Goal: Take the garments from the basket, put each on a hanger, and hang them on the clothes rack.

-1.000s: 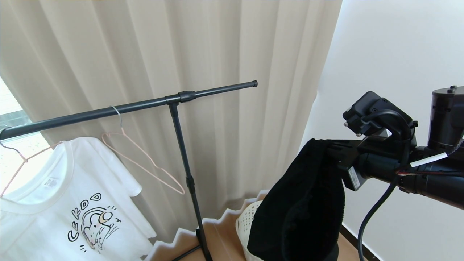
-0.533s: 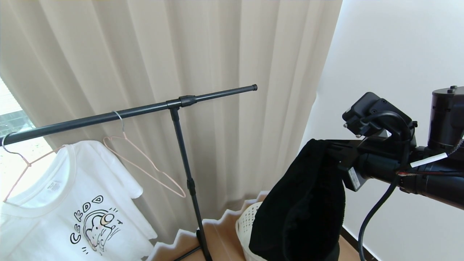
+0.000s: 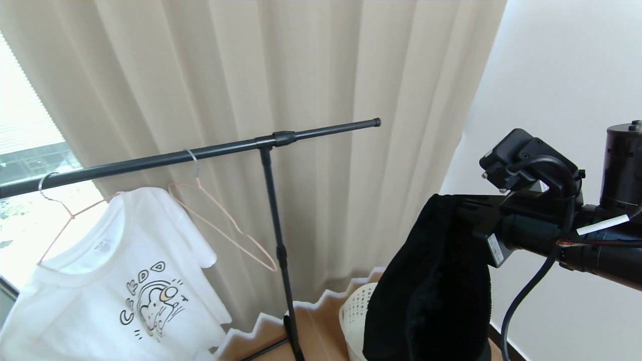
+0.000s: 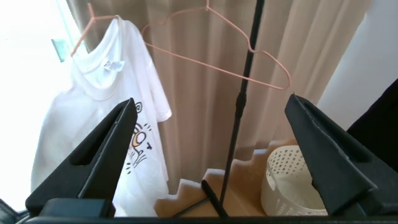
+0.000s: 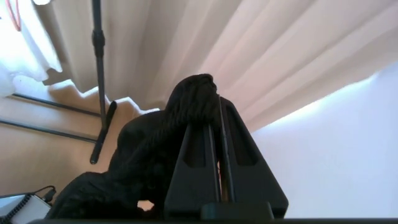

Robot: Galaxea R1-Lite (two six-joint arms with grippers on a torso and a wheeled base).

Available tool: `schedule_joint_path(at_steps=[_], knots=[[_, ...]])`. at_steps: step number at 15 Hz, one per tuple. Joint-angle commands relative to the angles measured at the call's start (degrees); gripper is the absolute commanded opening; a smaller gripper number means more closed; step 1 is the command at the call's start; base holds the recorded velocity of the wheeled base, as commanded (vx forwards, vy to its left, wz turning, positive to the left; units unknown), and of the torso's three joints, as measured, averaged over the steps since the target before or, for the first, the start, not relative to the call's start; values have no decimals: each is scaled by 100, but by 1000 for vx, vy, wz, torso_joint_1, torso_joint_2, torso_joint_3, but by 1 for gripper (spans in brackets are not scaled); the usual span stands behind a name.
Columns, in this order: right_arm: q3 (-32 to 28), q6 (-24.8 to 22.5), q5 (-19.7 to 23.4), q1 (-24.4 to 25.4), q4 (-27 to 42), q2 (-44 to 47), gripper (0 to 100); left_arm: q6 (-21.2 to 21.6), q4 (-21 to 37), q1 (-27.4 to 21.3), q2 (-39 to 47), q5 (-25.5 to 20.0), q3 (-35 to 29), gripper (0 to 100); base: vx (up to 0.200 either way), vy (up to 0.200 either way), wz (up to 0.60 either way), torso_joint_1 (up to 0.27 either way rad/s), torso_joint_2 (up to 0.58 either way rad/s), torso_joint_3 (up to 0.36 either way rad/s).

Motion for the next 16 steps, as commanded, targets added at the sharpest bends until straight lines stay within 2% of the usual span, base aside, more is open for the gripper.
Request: schedule_joint_path(at_steps=[1,6,12,16], knots=[[1,-4,3,5,-14,-38,0,-10,-11,2,-1,1,0,100,0,0,600,12,2,-2],[1,-12,3,-92,-14,-82,0,-1,7,2,-1,-8,0,100,0,0,600,1,0,4],[-8,-12,3,-101,-23,-65,0,-1,15,2,-1,-8,0,100,-200,0,0,0,2,0],[-8,-12,3,-101,-23,-56,0,-1,15,2,-1,-8,0,100,0,0,0,0,0,0]])
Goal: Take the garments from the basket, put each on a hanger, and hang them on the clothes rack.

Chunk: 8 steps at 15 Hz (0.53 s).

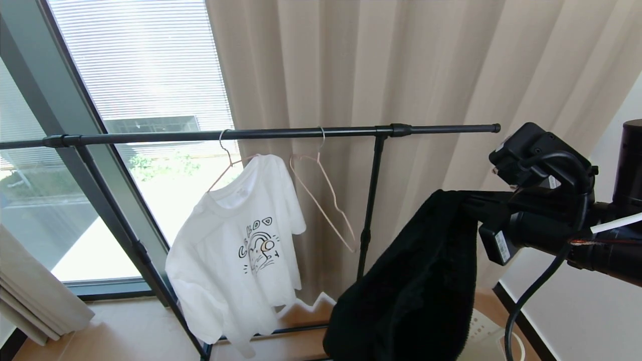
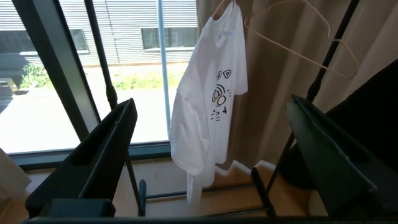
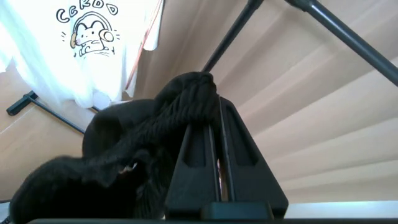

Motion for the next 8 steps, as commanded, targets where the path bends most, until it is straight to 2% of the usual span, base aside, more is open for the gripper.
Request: schedule_joint_path(at_steps=[1,8], knots=[[0,-10,-1,-1,-6,11,0,0,-2,0,-1,1,0,100,0,0,0,0,0,0],[44,-98,-1,-1,-6,-24,0,-9,-10,0,-1,1,0,100,0,0,0,0,0,0]])
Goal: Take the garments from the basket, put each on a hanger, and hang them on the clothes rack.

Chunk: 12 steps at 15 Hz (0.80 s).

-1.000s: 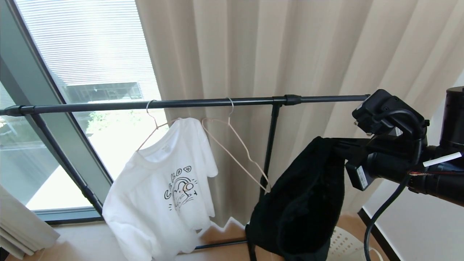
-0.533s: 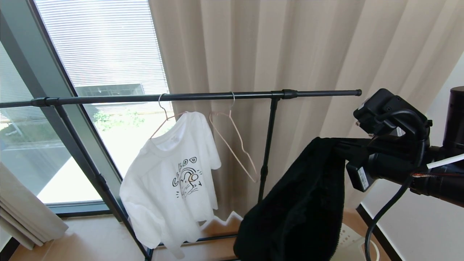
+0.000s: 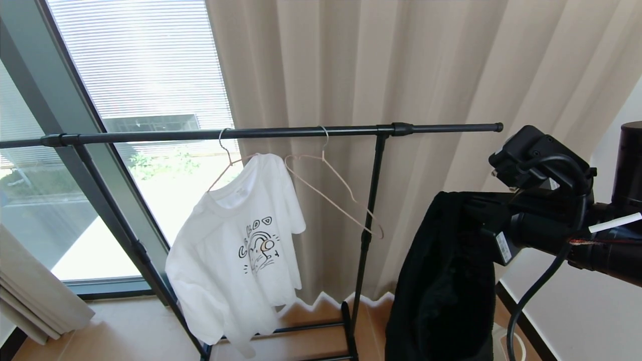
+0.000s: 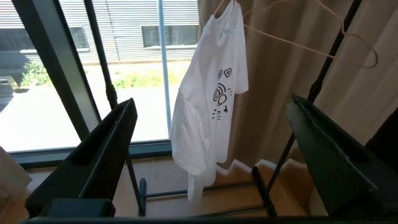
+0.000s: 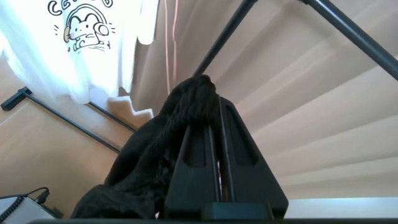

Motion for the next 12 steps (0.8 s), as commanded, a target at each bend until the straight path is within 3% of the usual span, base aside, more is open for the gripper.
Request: schedule_joint_path(at_steps=[1,3,12], knots=[[14,-8,1,4,-3,-5,0,-4,-4,0,-1,1,0,100,0,0,600,7,7,-2],[14,-8,10,4,-3,-5,0,-4,-4,0,-1,1,0,100,0,0,600,10,2,0],[14,-17,-8,4,-3,13,0,14,4,0,-1,1,0,100,0,0,0,6,0,0]])
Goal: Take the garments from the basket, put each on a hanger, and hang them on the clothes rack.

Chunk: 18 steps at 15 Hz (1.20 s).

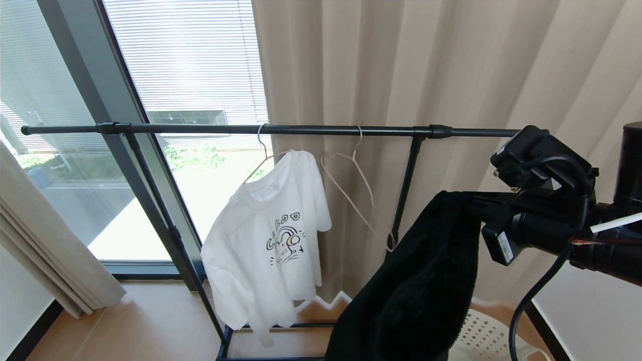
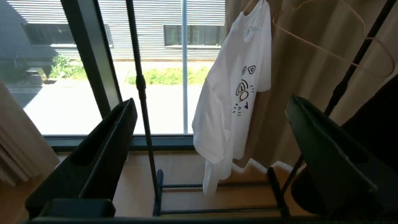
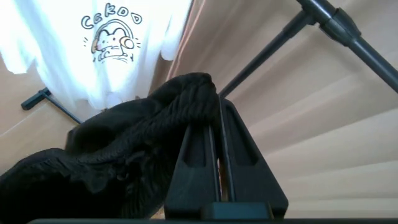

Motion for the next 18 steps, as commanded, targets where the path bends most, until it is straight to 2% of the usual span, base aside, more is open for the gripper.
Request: schedule_joint_path(at_steps=[1,2,3,4,5,6,8,9,10,12,15,18], knots=[[-19,-3,-21,6,-1,40,0,5,3,-9,8,1,0,100,0,0,0,0,0,0],[-72,5,-38,6,-10,66,0,102,56,-70,245,-43,0,100,0,0,0,0,0,0],[-116,32,-21,6,8,66,0,58,355,-211,975,-377,-404,100,0,0,0,0,0,0],[-134,225,-21,15,26,75,0,-188,952,-343,1581,-843,-1116,100,0,0,0,0,0,0],[-230,410,-21,15,43,119,0,-346,1322,-501,2188,-1186,-1556,100,0,0,0,0,0,0],[-353,700,-30,24,61,233,0,-548,1374,-606,2996,-1291,-1793,100,0,0,0,0,0,0],[-529,1262,-38,33,78,444,0,-636,1128,-606,4165,-1300,-2083,100,0,0,0,0,0,0],[-749,1640,-74,24,122,620,0,-847,636,-738,5343,-1300,-2461,100,0,0,0,0,0,0],[-933,1886,-144,15,228,699,0,-1234,399,-1116,5993,-1283,-2812,100,0,0,0,0,0,0],[-1294,2334,-557,33,535,778,0,-2139,320,-2030,7057,-1221,-3674,100,0,0,0,0,0,0],[-1601,3125,-926,305,518,972,0,-2710,320,-2971,8586,-1168,-4772,100,0,0,0,0,0,0],[-1742,3512,-1005,560,386,1306,0,-2992,205,-3270,9676,-1186,-5537,100,0,0,0,0,0,0]])
